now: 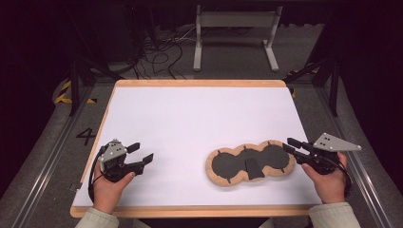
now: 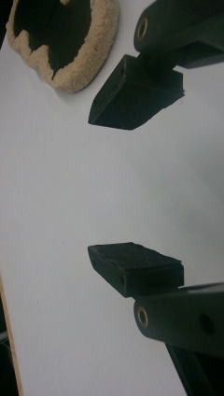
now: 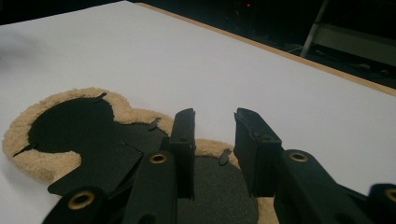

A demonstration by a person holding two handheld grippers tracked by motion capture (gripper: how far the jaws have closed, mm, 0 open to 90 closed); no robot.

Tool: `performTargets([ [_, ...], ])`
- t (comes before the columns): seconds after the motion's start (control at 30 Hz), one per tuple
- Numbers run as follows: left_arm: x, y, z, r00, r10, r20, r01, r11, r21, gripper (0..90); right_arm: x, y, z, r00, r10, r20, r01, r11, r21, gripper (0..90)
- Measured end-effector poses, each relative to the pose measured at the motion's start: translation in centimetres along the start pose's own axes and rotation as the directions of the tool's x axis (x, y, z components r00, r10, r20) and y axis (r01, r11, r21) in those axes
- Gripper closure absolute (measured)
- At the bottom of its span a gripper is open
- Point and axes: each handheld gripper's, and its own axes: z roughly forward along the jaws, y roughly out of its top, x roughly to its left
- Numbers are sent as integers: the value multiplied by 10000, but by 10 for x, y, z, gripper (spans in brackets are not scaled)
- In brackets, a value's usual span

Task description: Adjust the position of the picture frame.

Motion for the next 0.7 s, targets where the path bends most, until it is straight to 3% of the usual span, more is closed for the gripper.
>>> performTargets([
  [0.3,-1,3,1,9999,65,90,-65,10000,43,329,-2,3,-7,9998,32,207,-39,9995,303,727],
  [0.53,-2,4,5,9997,158,171,-162,9996,242,328,-2,9,-13,9976,-22,689,-58,9932,1159,776],
  [0.7,-1,4,6,9995,144,266,-153,9993,341,325,-7,7,-14,9979,226,606,-318,9873,1559,764],
])
